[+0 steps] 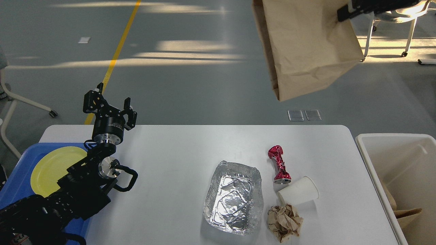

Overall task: Tidy desktop
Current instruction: 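Lift the paper bag high and move it over the bin, then drop the paper bag into the white bin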

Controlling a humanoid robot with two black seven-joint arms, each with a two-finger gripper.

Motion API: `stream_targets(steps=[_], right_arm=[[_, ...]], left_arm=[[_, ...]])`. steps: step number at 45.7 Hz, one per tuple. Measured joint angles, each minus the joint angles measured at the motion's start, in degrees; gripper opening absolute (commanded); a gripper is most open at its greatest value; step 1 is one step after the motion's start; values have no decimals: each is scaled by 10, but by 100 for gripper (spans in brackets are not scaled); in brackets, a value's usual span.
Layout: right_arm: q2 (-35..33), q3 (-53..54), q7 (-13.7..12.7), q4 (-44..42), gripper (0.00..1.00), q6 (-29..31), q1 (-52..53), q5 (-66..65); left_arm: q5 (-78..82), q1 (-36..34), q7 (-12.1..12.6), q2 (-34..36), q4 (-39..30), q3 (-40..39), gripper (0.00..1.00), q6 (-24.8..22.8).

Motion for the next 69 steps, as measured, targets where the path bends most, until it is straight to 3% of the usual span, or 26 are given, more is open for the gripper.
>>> stream_targets(steps=[9,16,23,37,38,43,46,47,49,69], right_arm=[[44,-28,-6,-206,0,-5,-236,4],[69,-60,-7,-322,0,-86,-401,9],[76,-105,-14,-360,0,-170,-504,9],[73,-274,-37,-361,0,-339,-582,-1],[73,-283,-37,-361,3,-344,-584,-2],[73,-324,-38,-358,42,-358,-588,-13],[73,-335,-38,-356,60,-360,-590,-20],[73,-336,-38,-356,69,-360,-590,-21],[73,-338,-38,-355,100,-361,-591,-24],[72,-311,-33,-327,100,-353,-547,-13]], left_arm=[[0,0,0,0,0,0,97,0],[0,0,0,0,0,0,97,0],[0,0,0,0,0,0,97,0],[0,0,0,0,0,0,97,0],[0,0,0,0,0,0,97,0],[0,0,0,0,0,0,97,0],[0,0,0,0,0,0,97,0],[0,0,0,0,0,0,97,0],[0,0,0,0,0,0,97,0],[0,0,0,0,0,0,97,0]])
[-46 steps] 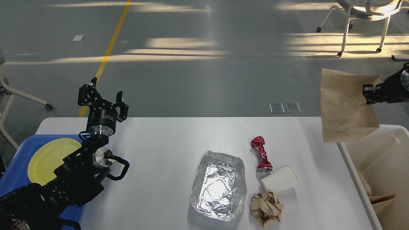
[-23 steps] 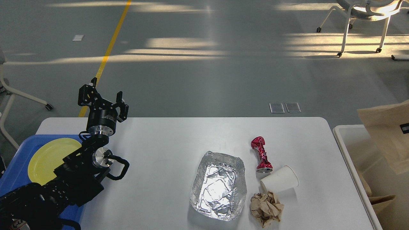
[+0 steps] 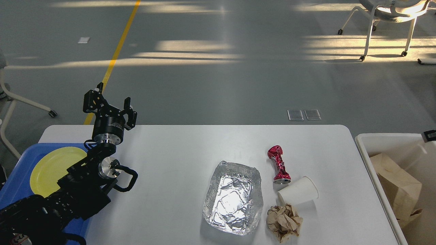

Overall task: Tidy desktop
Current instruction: 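Drop the paper bag into the white bin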

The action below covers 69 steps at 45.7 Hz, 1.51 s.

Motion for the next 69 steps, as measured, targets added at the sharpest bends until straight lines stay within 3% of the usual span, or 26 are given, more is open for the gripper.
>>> stream_targets(steps=[12,20,21,28,34,51,69], right_arm=[[13,51,-2,139,100,31,173,164],[61,58,-16,150,100,93,258,276],[68,58,-23,150,100,98,267,290],[103,72,-145,140,100,106,340,401],[126,98,-186,146,100,120,405,432],[132,186,-188,153,100,337,607,442],[125,214,-186,217,100,353,647,440]], left_arm=[[0,0,0,0,0,0,97,0],[0,0,0,0,0,0,97,0],[0,0,0,0,0,0,97,0],[0,0,0,0,0,0,97,0],[0,0,0,0,0,0,97,0],[0,0,0,0,0,0,97,0],[0,0,0,0,0,0,97,0]])
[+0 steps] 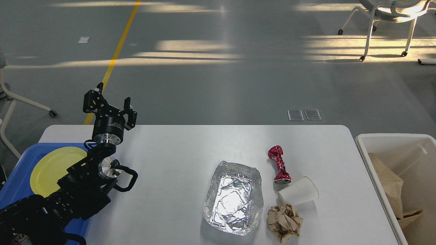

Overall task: Tidy desktop
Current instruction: 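Drop the paper bag into the white bin, then move the right gripper down toward the white paper cup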

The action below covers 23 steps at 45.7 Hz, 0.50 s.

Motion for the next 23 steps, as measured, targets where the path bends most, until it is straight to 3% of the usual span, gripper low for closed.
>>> stream_targets(steps=[23], right_arm=[[-3,0,0,5,100,0,-225,-74]], left_arm=[[0,0,0,0,0,0,97,0]])
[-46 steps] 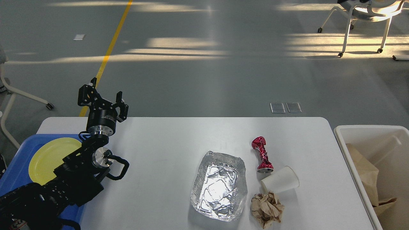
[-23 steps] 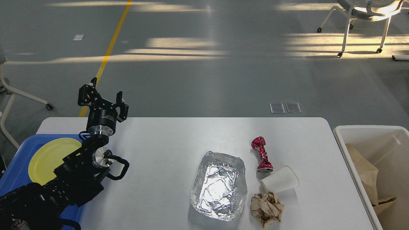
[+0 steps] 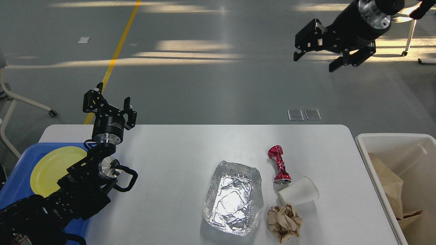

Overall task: Tidy desktop
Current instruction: 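Move the right gripper down toward the white paper cup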

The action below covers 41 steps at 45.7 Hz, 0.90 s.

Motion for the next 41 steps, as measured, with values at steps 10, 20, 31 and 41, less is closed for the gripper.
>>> stream_targets(steps=[10,20,31,41], right_arm=[[5,1,1,11,100,-6,-101,-31],[5,14,3,32,100,-18,-182,-71],[1,40,3,27,100,-72,-271,-138],[1,48,4,18,100,-127,-344,-170]], left_arm=[[0,0,0,0,0,0,97,0],[0,0,0,0,0,0,97,0],[0,0,0,0,0,0,97,0],[0,0,0,0,0,0,97,0]])
